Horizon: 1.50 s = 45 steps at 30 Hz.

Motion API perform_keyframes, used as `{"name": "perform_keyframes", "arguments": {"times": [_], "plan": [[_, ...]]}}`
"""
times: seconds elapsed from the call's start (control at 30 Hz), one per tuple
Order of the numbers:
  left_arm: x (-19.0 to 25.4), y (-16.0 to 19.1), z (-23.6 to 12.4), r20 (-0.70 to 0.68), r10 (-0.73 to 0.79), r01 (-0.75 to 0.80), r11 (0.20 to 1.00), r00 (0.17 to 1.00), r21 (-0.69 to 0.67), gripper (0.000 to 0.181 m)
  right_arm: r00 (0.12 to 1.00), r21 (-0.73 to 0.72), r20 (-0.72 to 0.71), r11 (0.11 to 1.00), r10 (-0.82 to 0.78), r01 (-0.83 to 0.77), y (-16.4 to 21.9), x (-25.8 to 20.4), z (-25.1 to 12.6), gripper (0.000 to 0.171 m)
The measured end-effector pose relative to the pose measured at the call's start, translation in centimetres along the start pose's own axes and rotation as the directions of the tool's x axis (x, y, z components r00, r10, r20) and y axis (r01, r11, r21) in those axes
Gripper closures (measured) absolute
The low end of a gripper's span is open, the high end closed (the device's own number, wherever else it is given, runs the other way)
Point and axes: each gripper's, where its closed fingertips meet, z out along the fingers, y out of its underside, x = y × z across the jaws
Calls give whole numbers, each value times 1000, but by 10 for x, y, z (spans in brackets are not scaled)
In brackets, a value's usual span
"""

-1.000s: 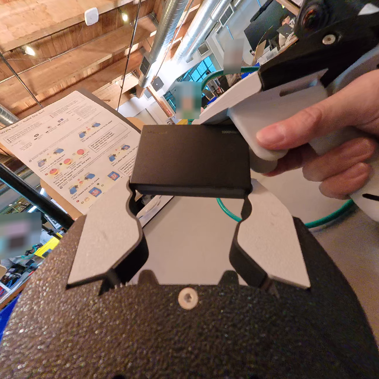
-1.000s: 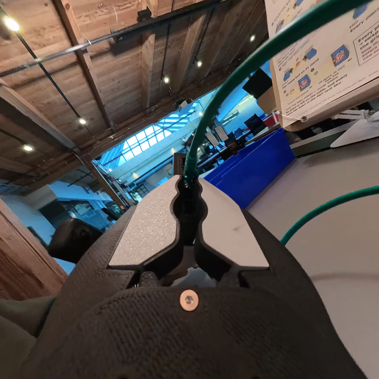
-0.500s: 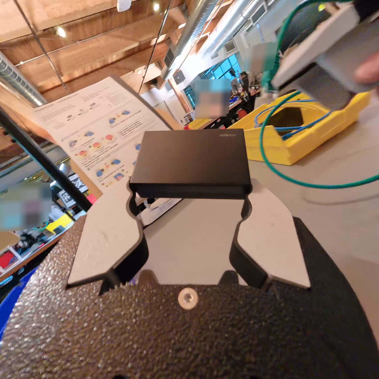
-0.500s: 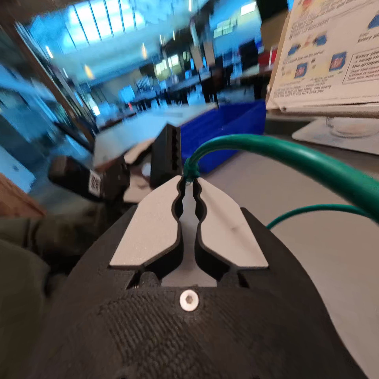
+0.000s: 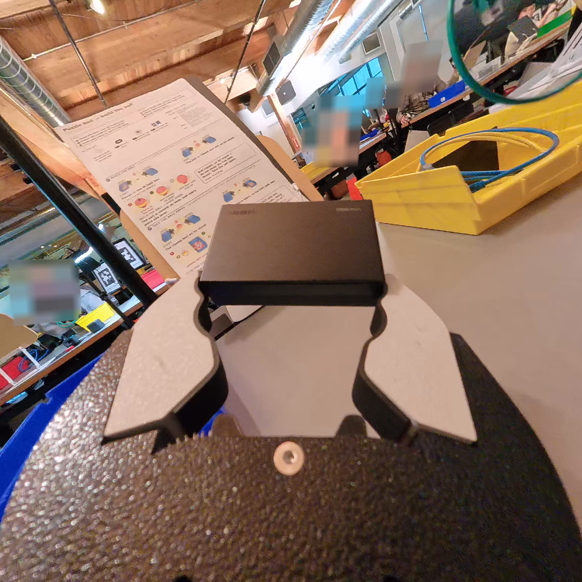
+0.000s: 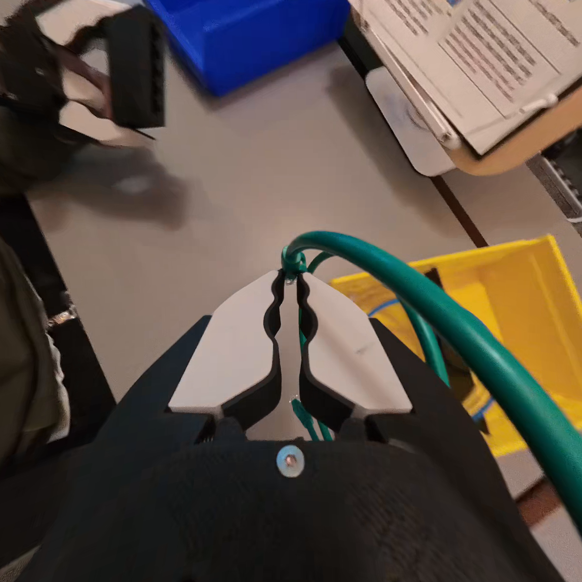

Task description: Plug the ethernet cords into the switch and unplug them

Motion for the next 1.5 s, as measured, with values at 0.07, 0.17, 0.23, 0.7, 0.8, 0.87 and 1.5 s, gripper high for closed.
{"name": "perform_keyframes", "arguments": {"times": [0.07,0.17,0.23,0.7,0.8,0.87,1.5], "plan": [[2,0,0,-3,14,-14,1000,1000,-2,81,999,-69,30,997,35,-33,10,15,-4,163],[3,1,1,-9,4,-4,1000,1000,-2,81,991,-158,55,981,120,-110,34,38,9,163],[4,2,1,-12,1,-1,1000,1000,-5,81,979,-223,97,963,177,-152,55,44,26,163],[6,16,1,-30,-14,13,999,999,-42,81,952,-172,48,941,302,-290,88,72,92,130],[9,19,1,-49,-14,11,998,999,-54,81,942,-127,-52,933,332,-336,81,64,73,104],[12,20,2,-66,-27,23,998,997,-61,81,946,-7,-83,950,312,-314,61,47,63,95],[58,0,5,-186,7,-16,999,982,-49,81,559,145,766,763,317,-631,-53,-142,161,124]]}}
